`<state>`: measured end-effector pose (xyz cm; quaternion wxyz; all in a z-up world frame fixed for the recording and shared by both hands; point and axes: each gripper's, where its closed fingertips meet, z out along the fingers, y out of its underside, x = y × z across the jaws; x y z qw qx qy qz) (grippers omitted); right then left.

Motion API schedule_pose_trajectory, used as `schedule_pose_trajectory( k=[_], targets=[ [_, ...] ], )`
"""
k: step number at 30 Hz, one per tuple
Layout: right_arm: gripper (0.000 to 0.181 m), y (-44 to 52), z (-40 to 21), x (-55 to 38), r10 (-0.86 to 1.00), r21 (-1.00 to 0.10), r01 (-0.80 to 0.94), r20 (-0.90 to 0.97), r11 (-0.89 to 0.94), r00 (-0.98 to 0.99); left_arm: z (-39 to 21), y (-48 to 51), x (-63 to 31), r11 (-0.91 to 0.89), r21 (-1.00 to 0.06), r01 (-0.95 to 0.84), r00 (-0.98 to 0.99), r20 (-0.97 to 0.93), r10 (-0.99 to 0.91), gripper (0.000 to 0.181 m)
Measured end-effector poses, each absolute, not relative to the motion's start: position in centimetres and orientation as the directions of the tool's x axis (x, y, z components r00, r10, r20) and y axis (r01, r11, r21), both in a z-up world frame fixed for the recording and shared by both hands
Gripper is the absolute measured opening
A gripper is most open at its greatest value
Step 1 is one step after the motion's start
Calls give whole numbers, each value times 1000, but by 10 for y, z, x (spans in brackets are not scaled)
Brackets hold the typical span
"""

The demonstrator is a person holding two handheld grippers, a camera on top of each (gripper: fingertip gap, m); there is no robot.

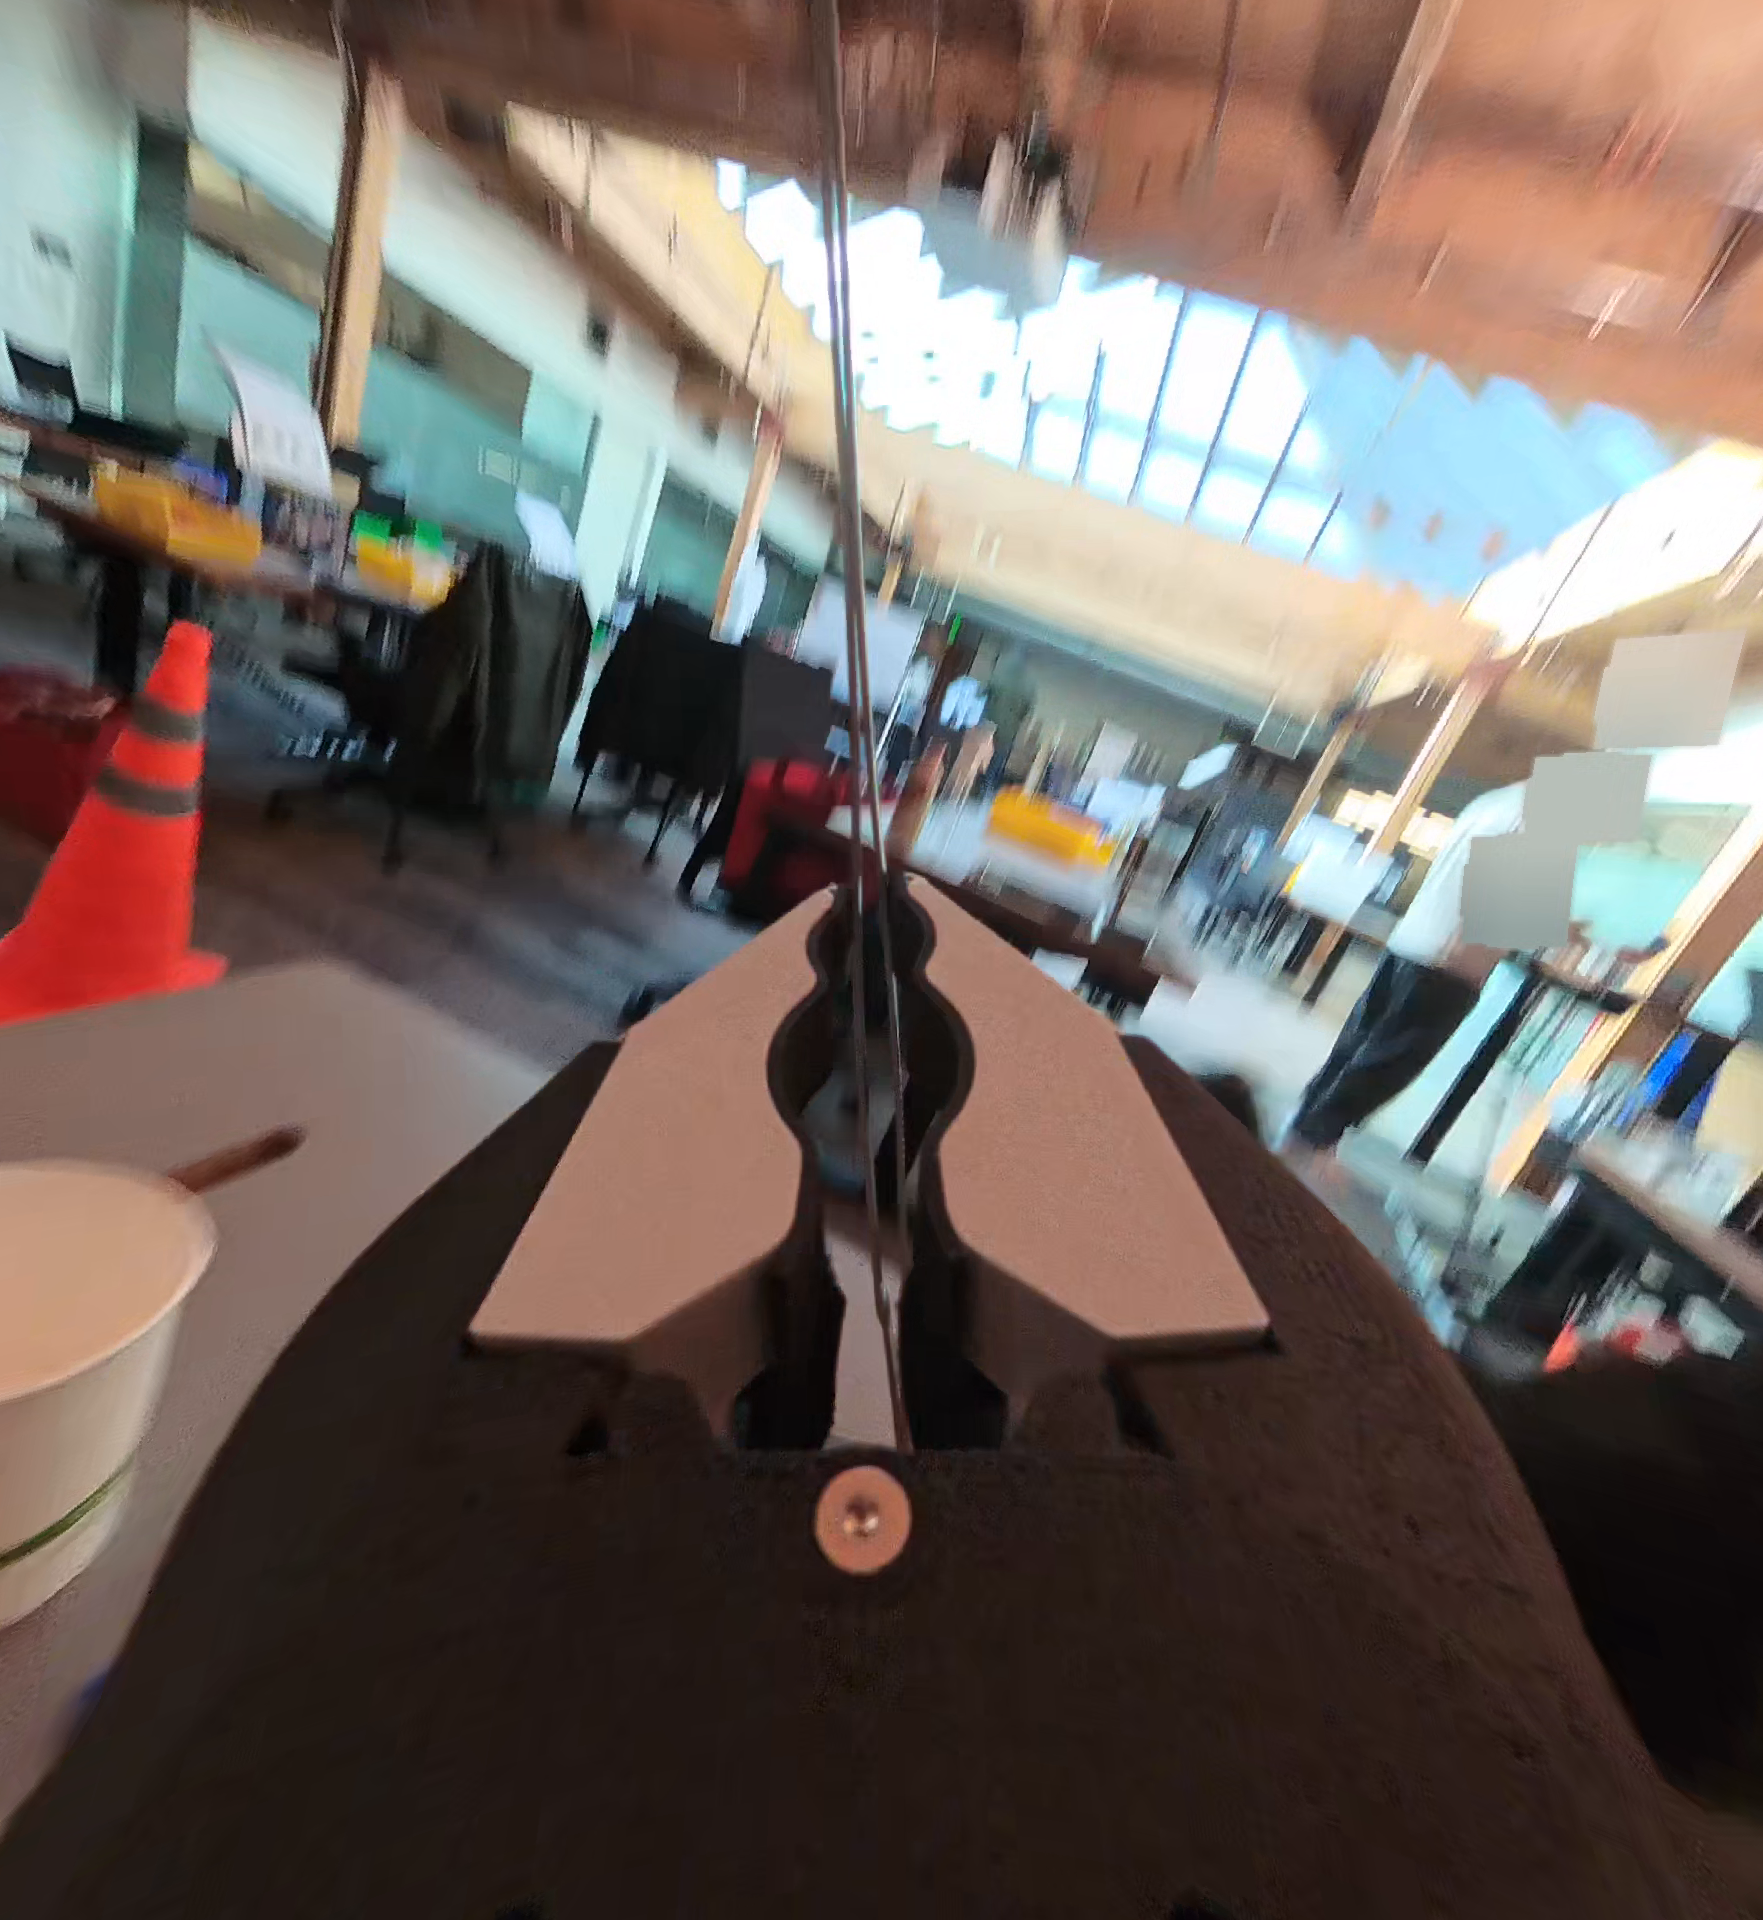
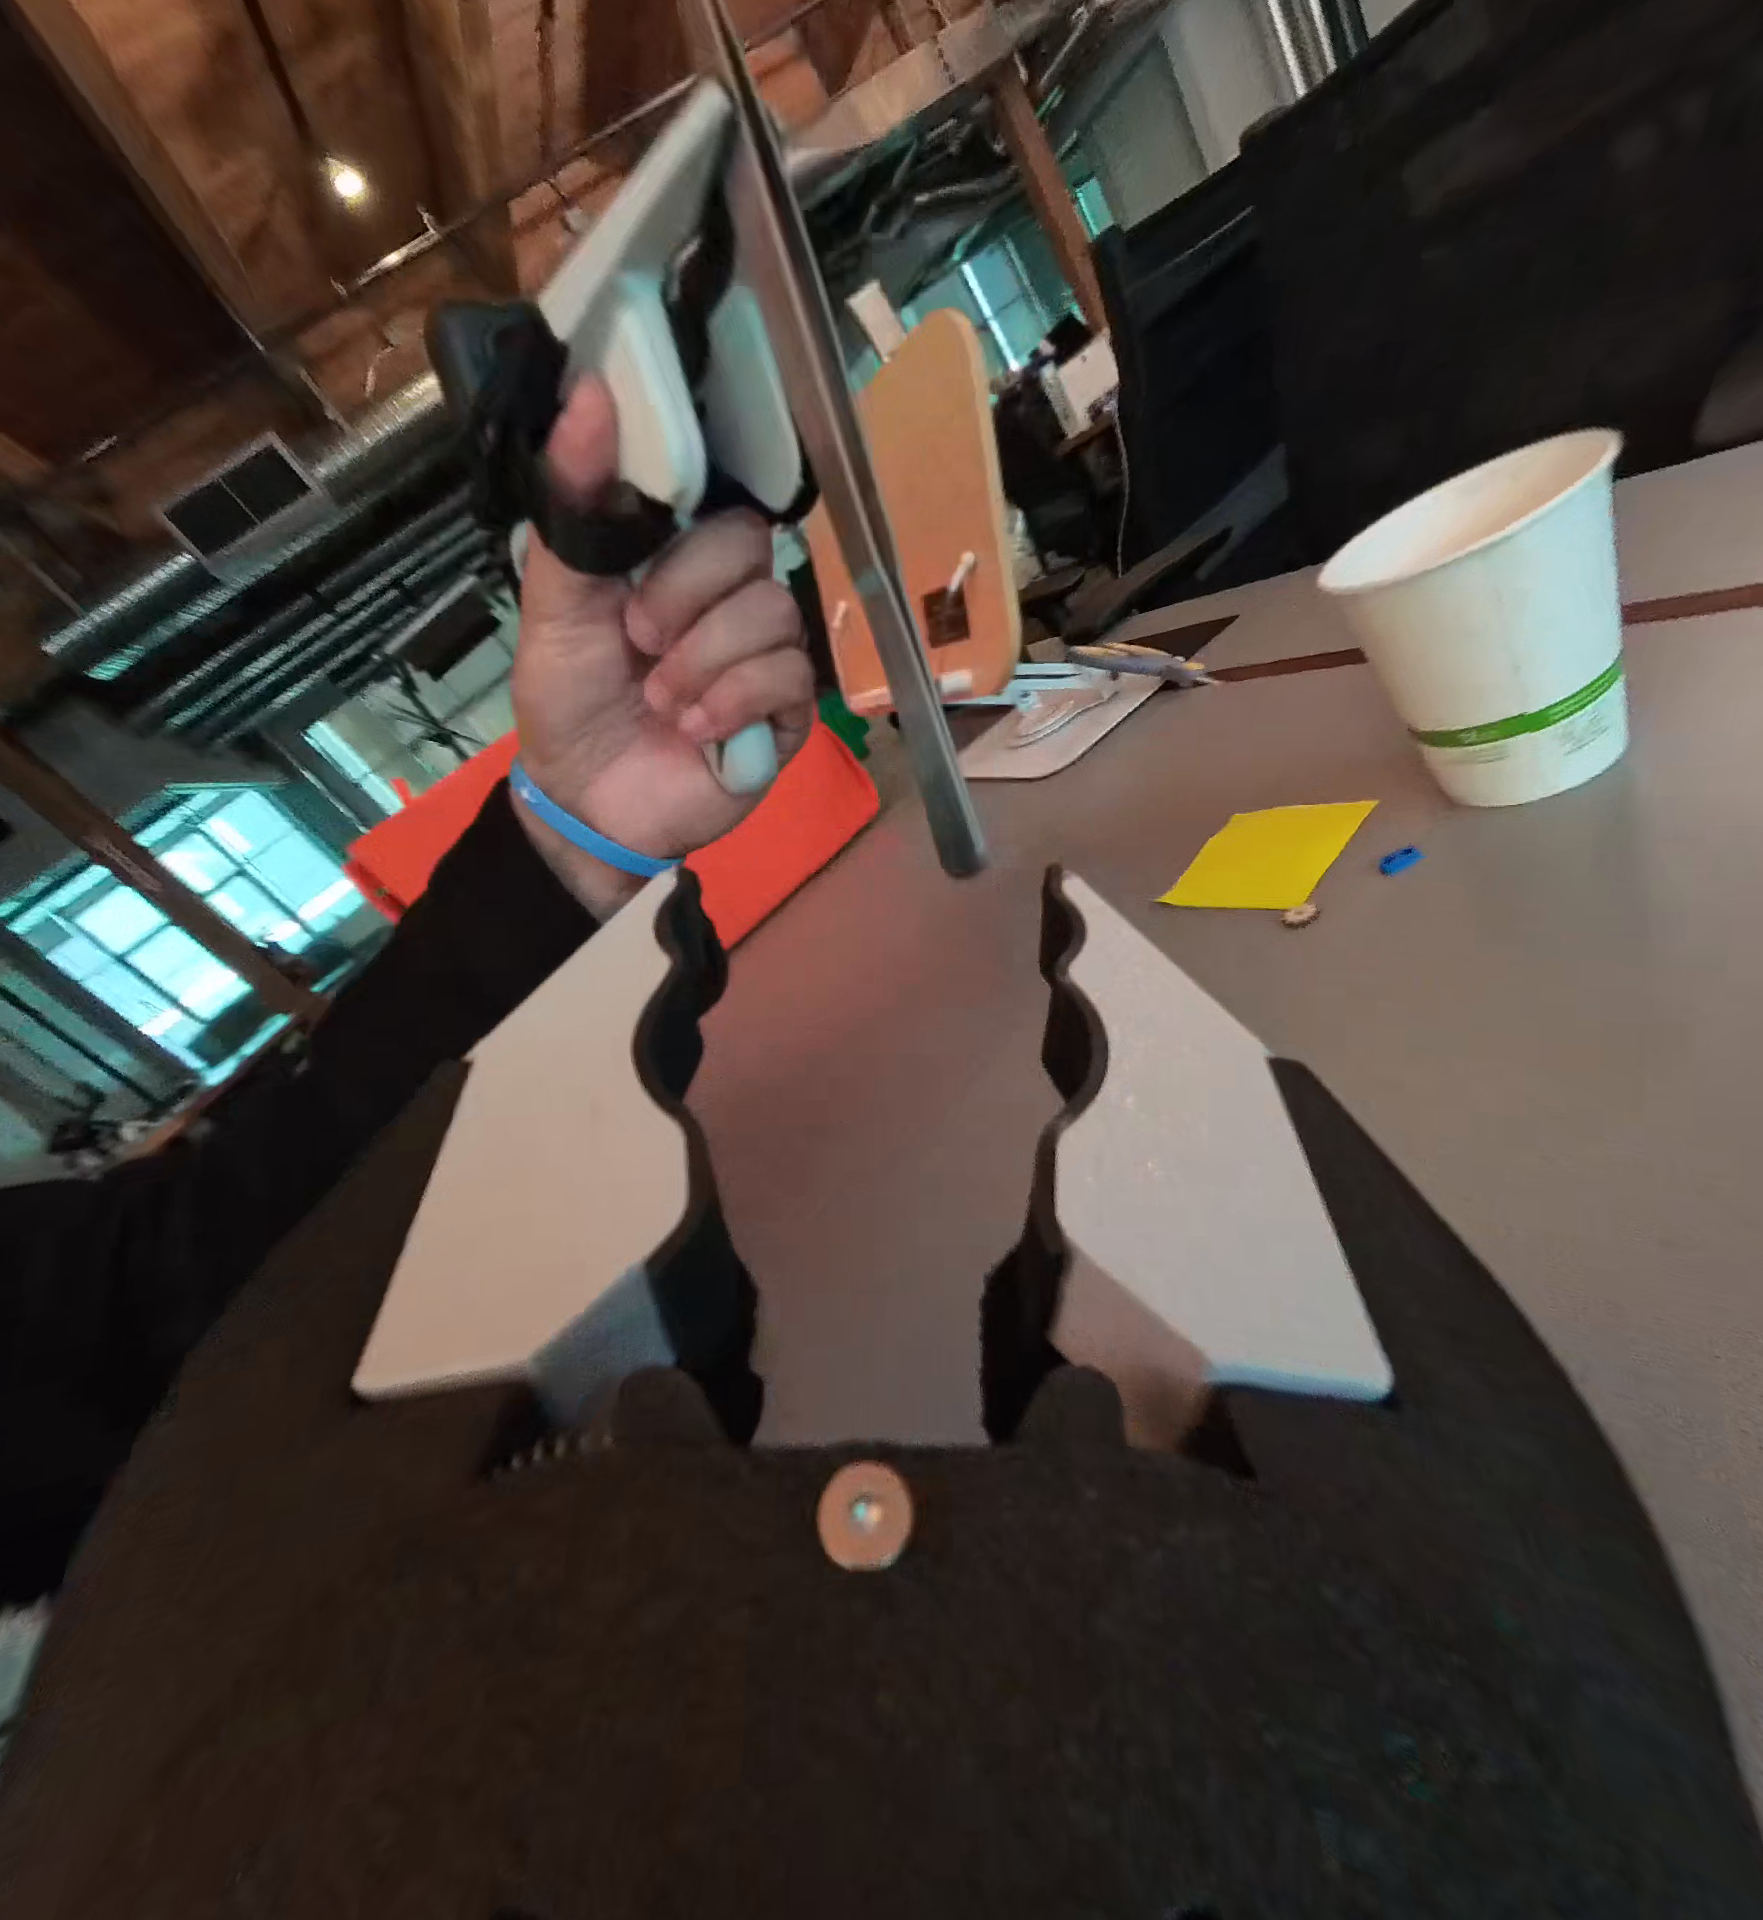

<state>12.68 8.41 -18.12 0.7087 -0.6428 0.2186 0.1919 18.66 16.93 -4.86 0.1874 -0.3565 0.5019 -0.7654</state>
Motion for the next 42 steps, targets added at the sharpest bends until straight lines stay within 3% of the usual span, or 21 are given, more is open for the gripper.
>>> schedule_pose_trajectory(
  k=[6,13,22,28,34,42],
  targets=[
    [64,104,-134,122,280,-571,-740,-690,357,667,4,156,172,-708,-705,33,-717,477,-508,5],
    [41,93,-71,132,401,-458,-705,-596,541,695,3,134,160,-811,-584,28,-733,540,-414,5],
    [17,71,-66,138,357,-527,-634,-537,566,764,-28,122,157,-867,-499,11,-755,564,-334,6],
    [26,83,-81,139,306,-609,-616,-541,500,784,-37,128,160,-877,-480,26,-739,582,-340,6],
    [36,99,-90,133,312,-595,-641,-567,484,762,-34,145,160,-895,-440,78,-721,595,-355,6],
    [26,102,-83,131,319,-579,-641,-565,504,761,-44,142,159,-909,-411,62,-723,609,-325,6]
  ],
)
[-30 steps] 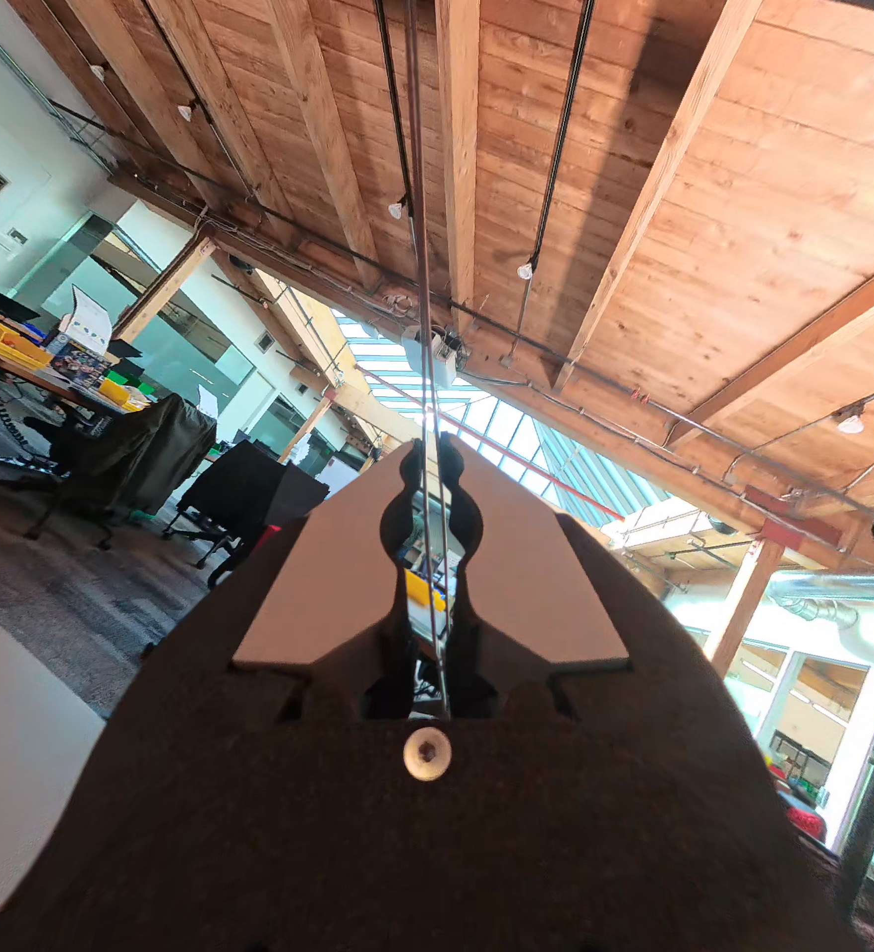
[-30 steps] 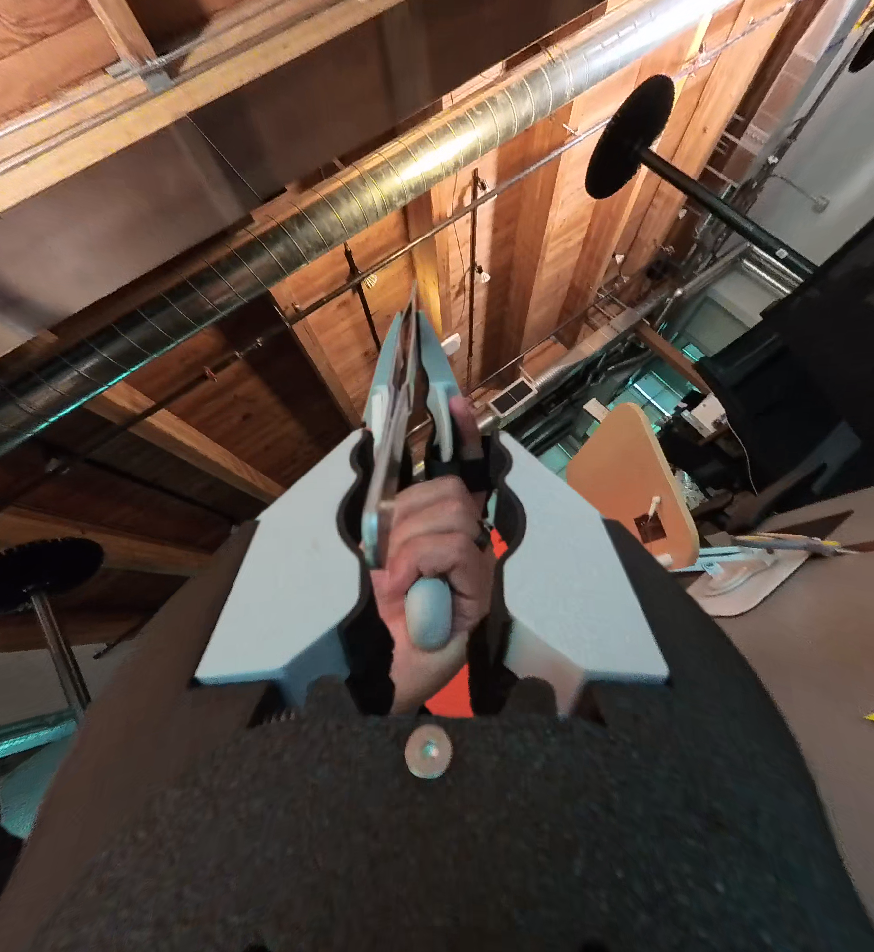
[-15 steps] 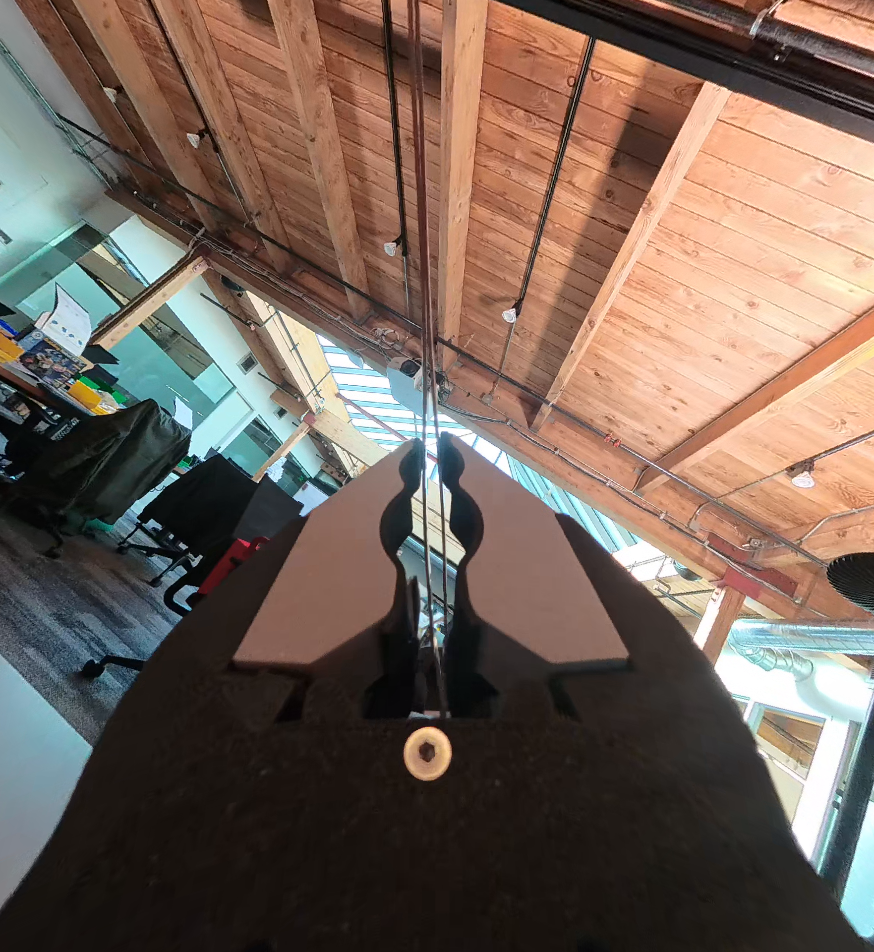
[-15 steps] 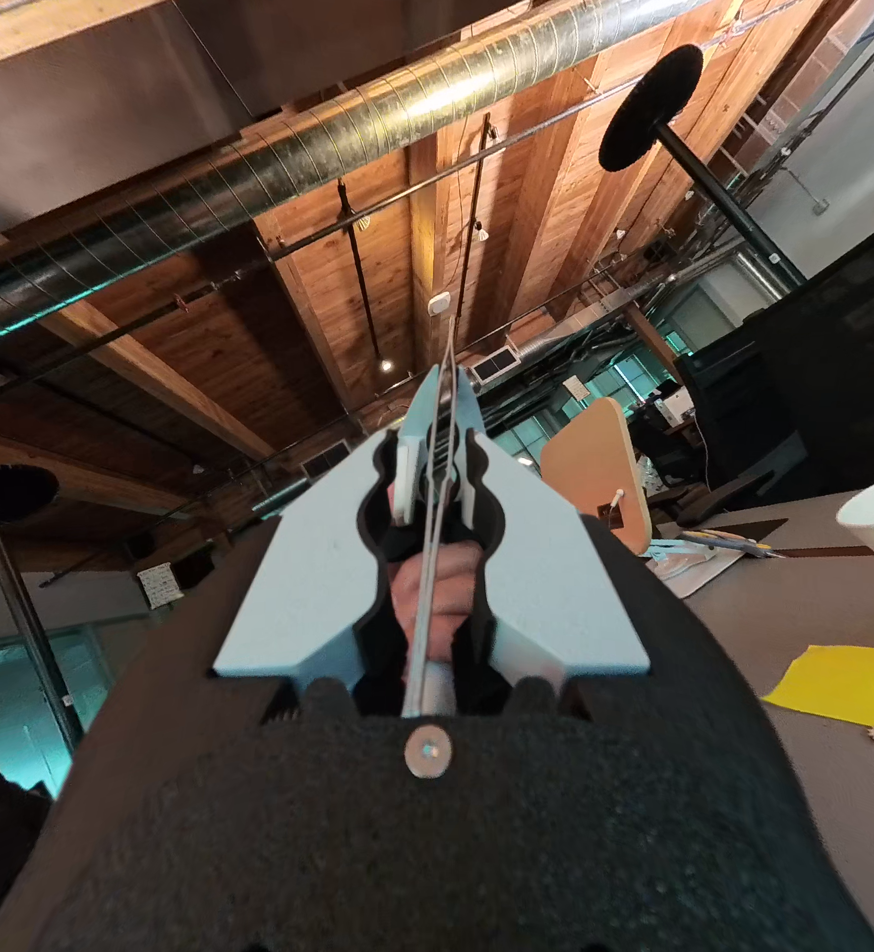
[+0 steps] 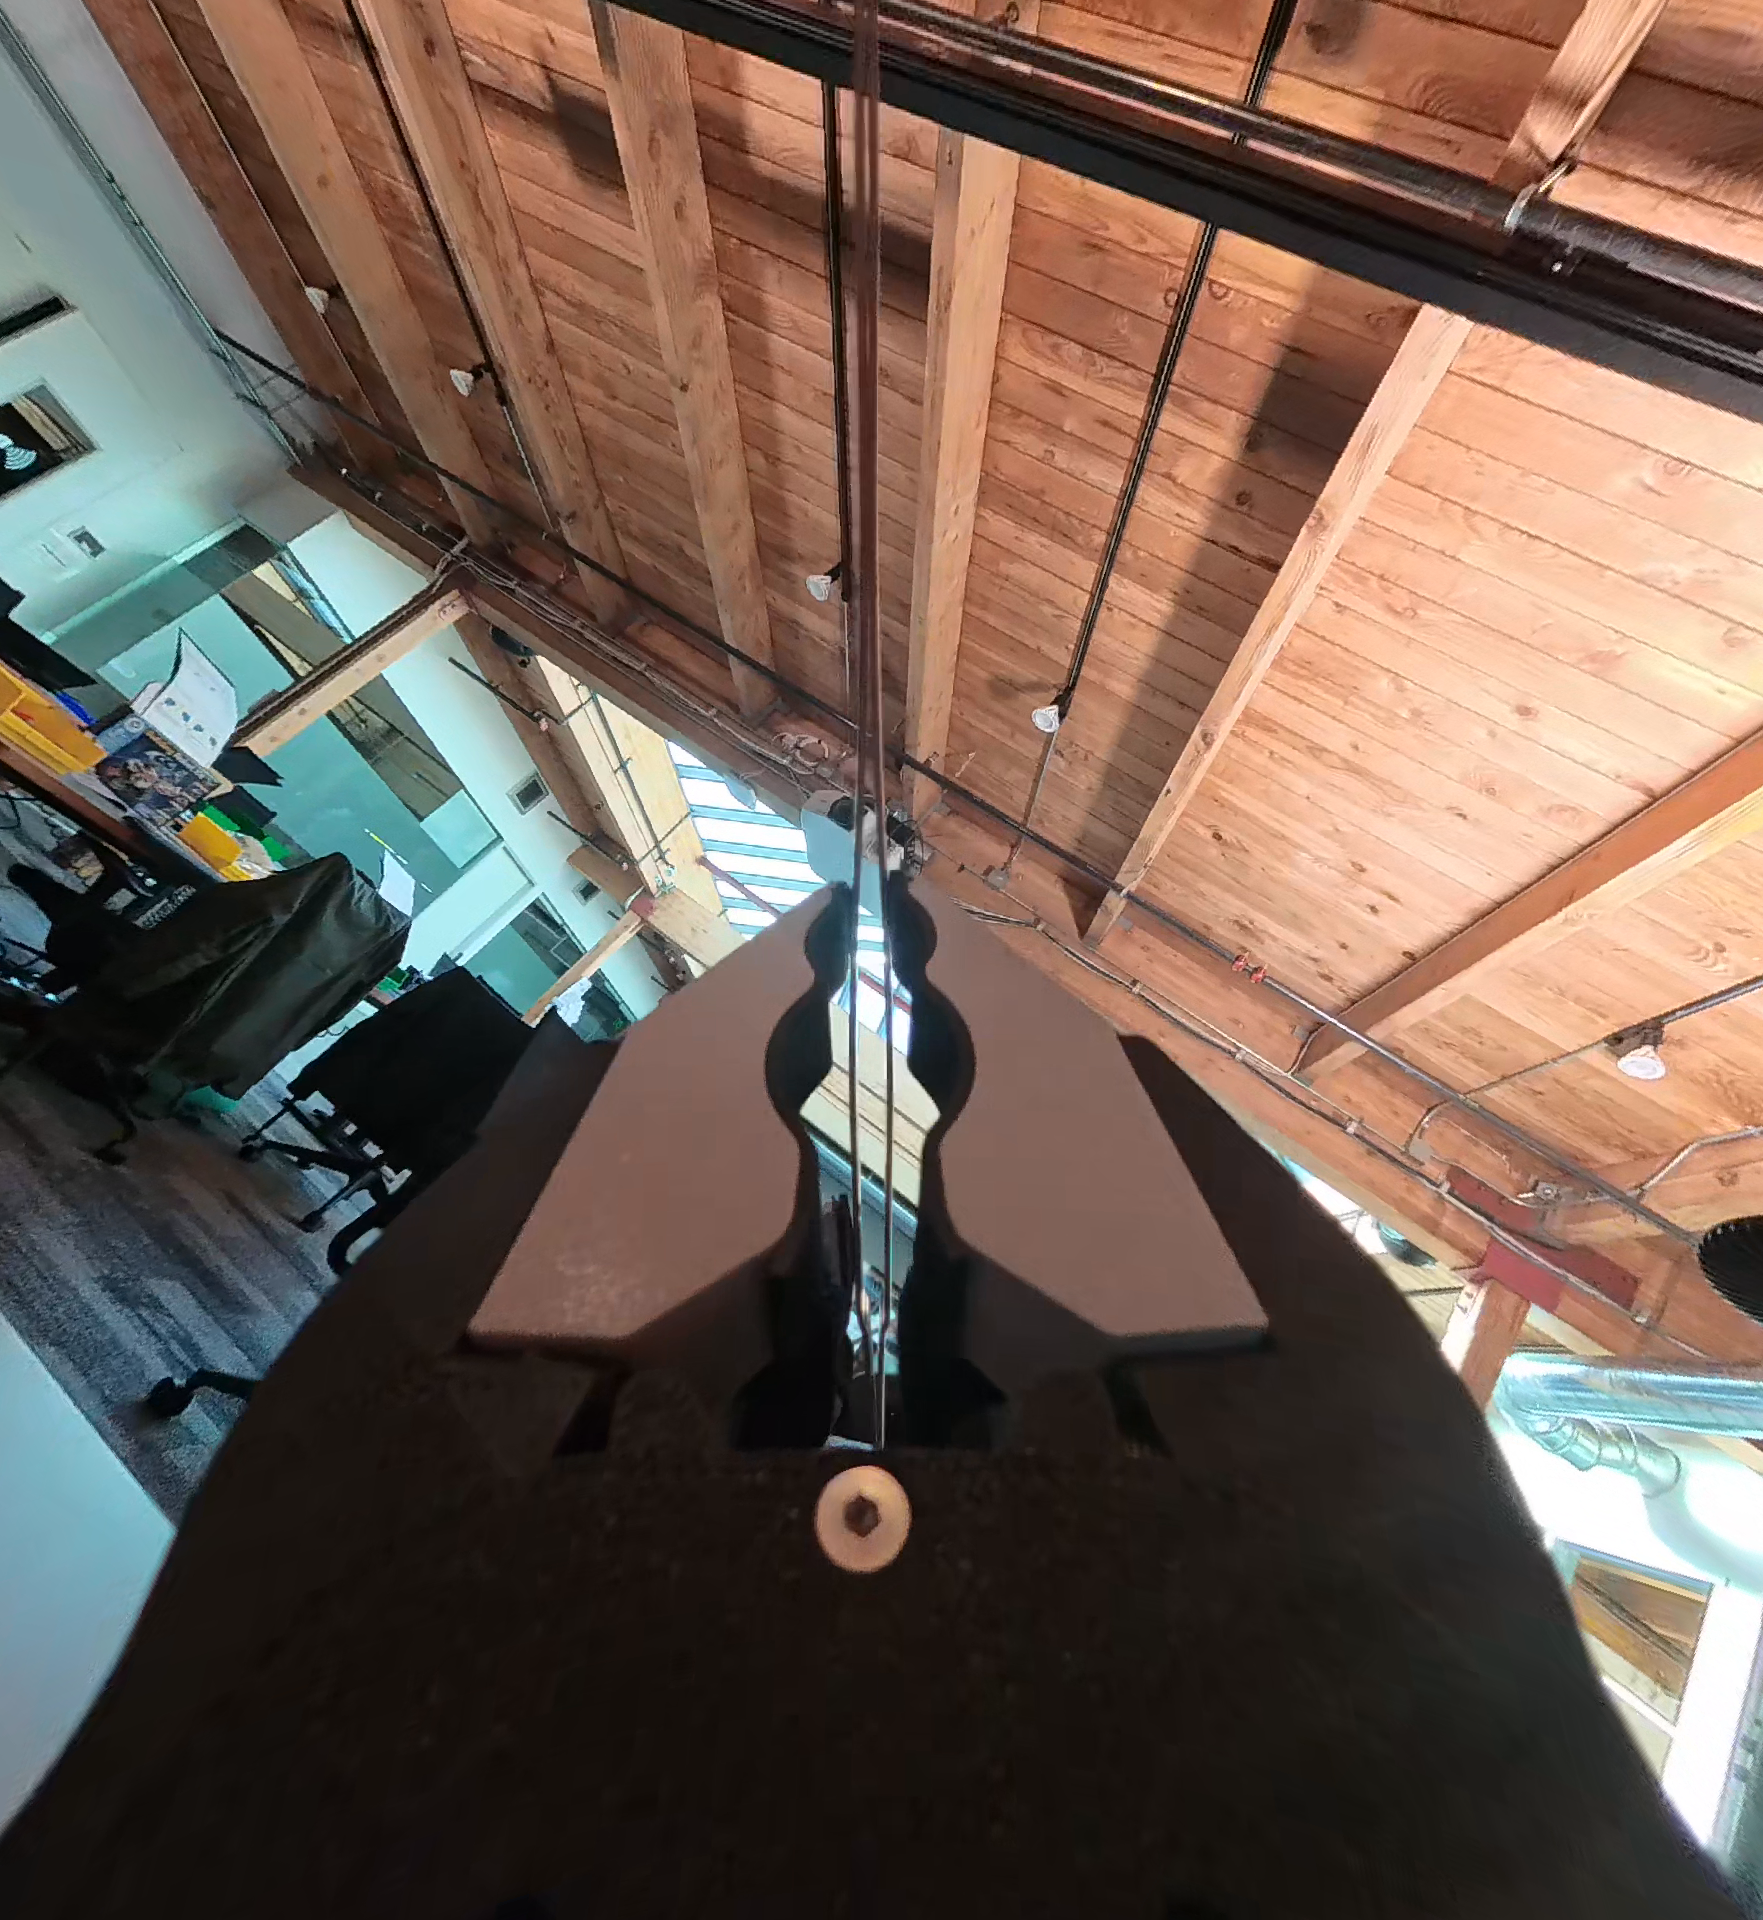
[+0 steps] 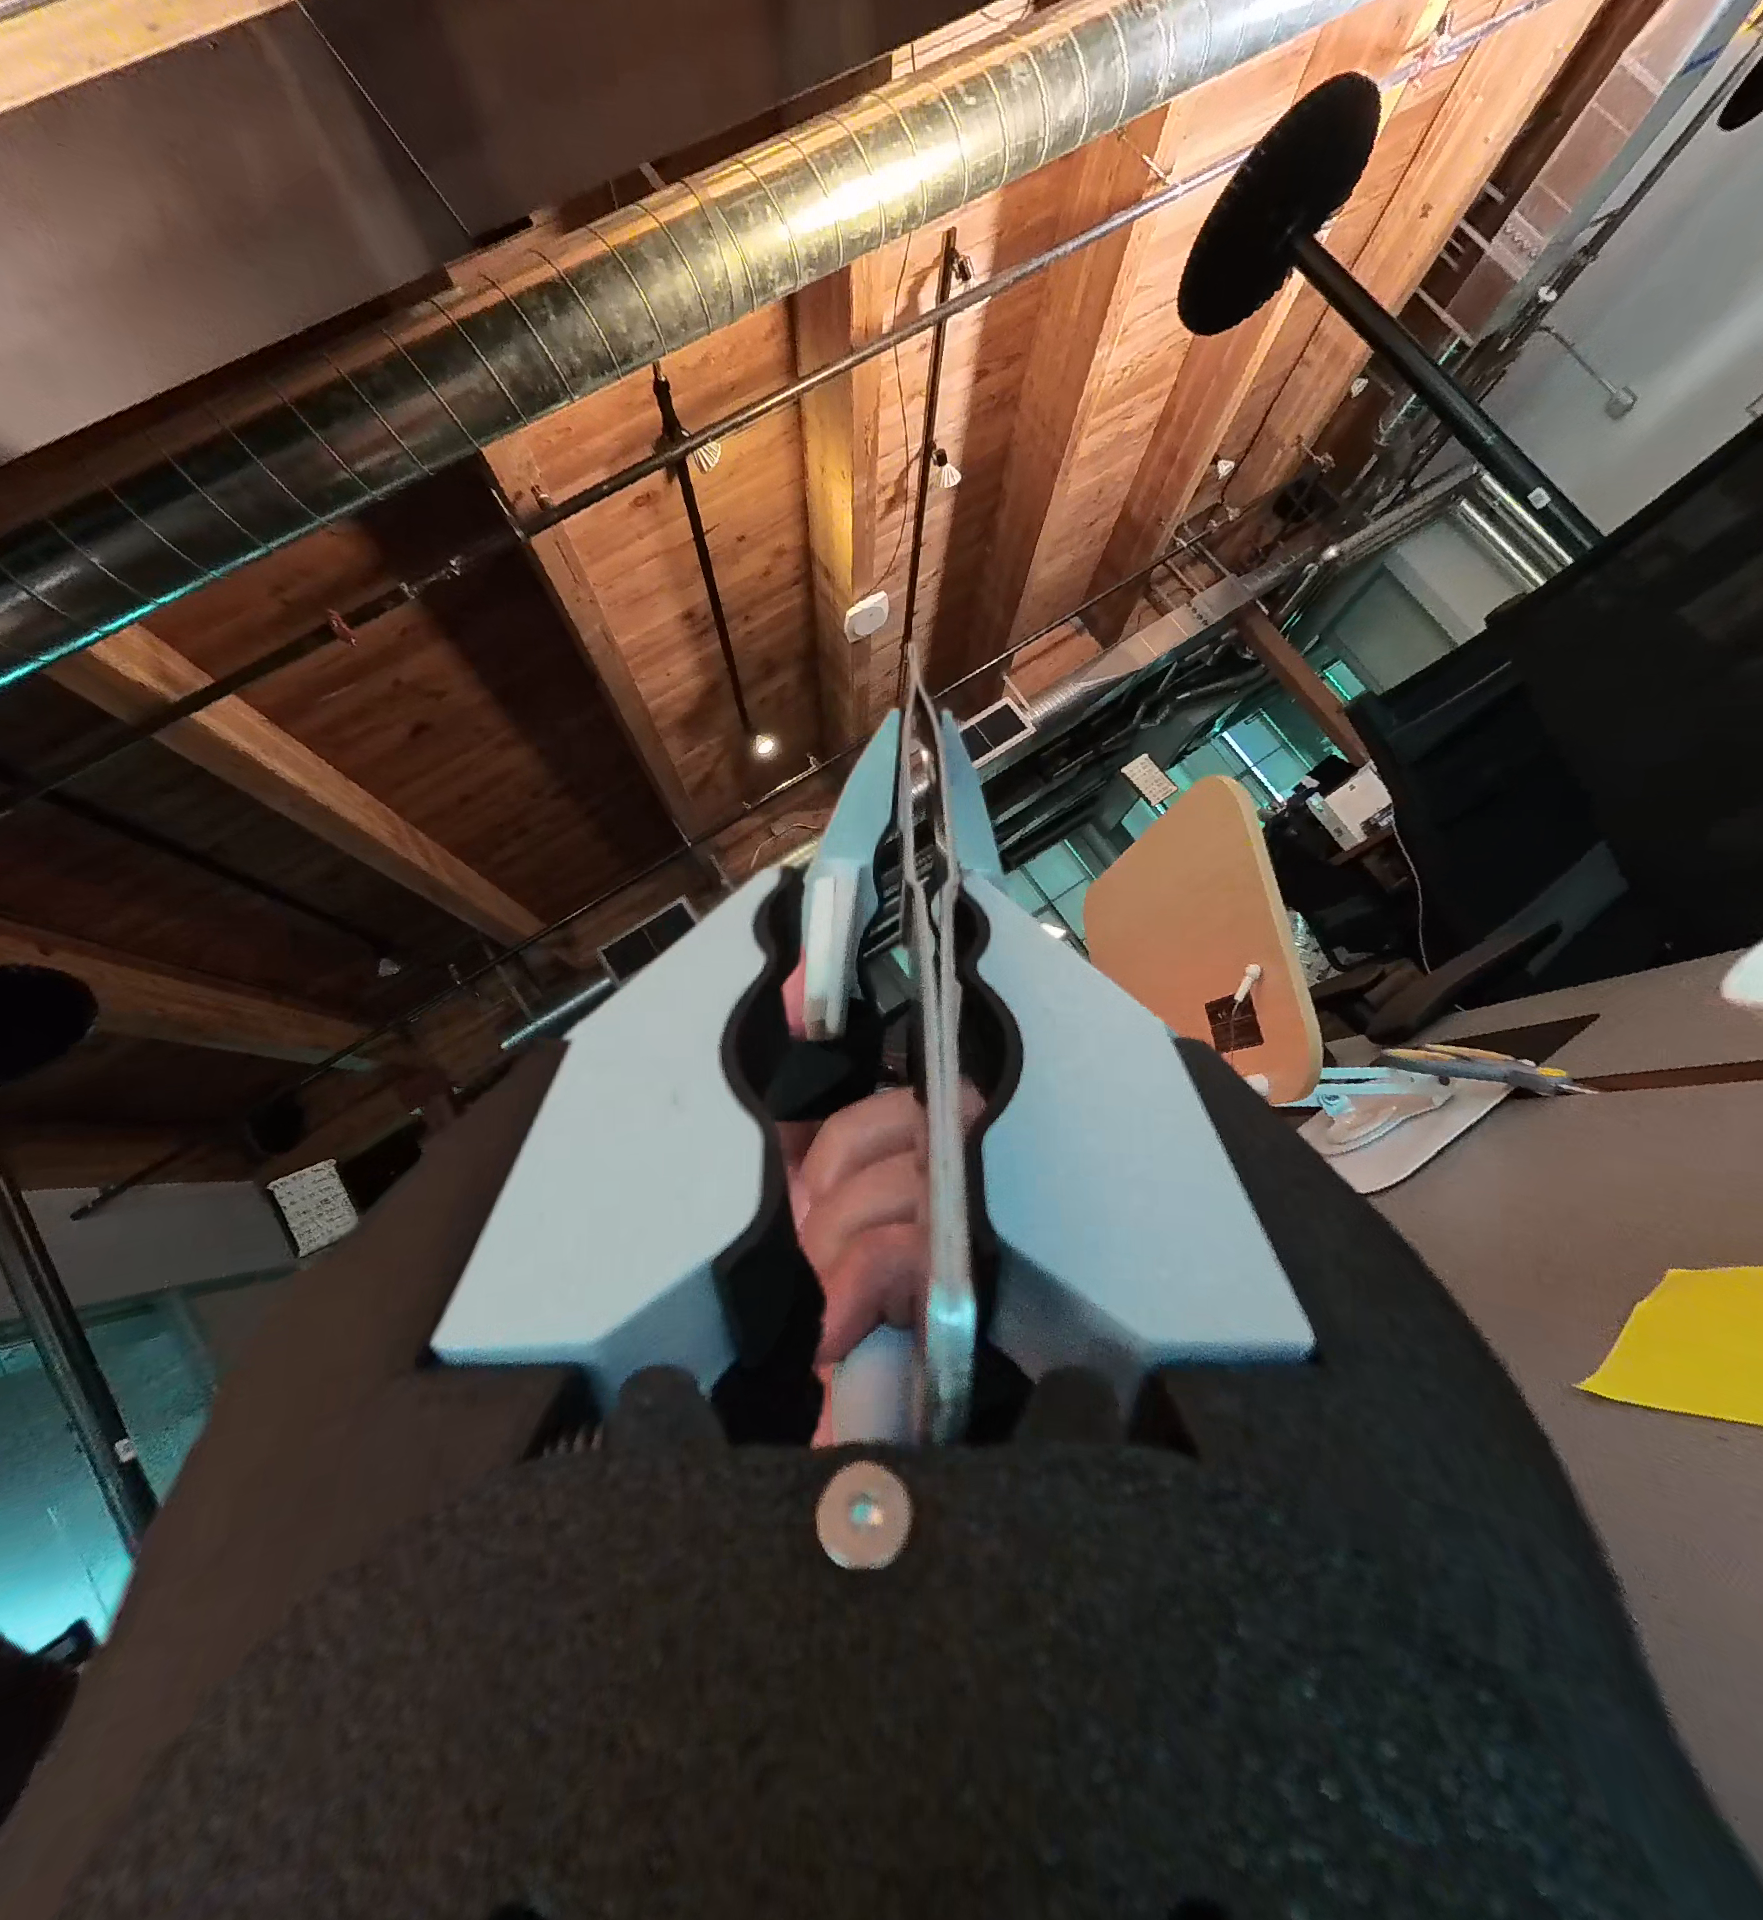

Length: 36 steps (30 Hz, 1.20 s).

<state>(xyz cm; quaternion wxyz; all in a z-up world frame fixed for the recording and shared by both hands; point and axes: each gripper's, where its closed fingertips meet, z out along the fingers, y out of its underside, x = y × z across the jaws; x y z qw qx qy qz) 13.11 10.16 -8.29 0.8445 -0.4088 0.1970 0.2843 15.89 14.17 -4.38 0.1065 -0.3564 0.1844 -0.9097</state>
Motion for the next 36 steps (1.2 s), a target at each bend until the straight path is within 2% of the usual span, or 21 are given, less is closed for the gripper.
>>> schedule_pose_trajectory(
  k=[5,9,13,17,18,20,23,28,36],
  targets=[
    [18,88,-84,144,300,-563,-628,-568,537,766,-50,132,156,-919,-391,42,-733,614,-294,6],
    [9,88,-90,149,259,-628,-605,-557,489,789,-55,132,154,-919,-393,39,-727,620,-296,6],
    [8,85,-90,148,282,-645,-612,-548,457,788,-55,128,150,-920,-391,31,-748,602,-280,6],
    [8,87,-86,142,226,-726,-524,-475,446,851,-53,133,148,-922,-385,36,-752,597,-279,6],
    [13,88,-86,141,220,-731,-519,-472,443,854,-51,135,147,-926,-376,47,-751,598,-281,5],
    [24,91,-89,140,229,-721,-538,-489,436,842,-47,139,147,-922,-377,83,-737,600,-312,5],
    [30,95,-95,141,230,-691,-571,-528,443,818,-38,152,147,-926,-355,129,-729,599,-331,5],
    [27,105,-94,125,264,-697,-580,-518,422,814,-32,162,148,-931,-333,146,-729,600,-329,6],
    [27,101,-85,129,277,-679,-580,-511,450,814,-53,132,150,-936,-345,66,-733,620,-280,6]
  ],
)
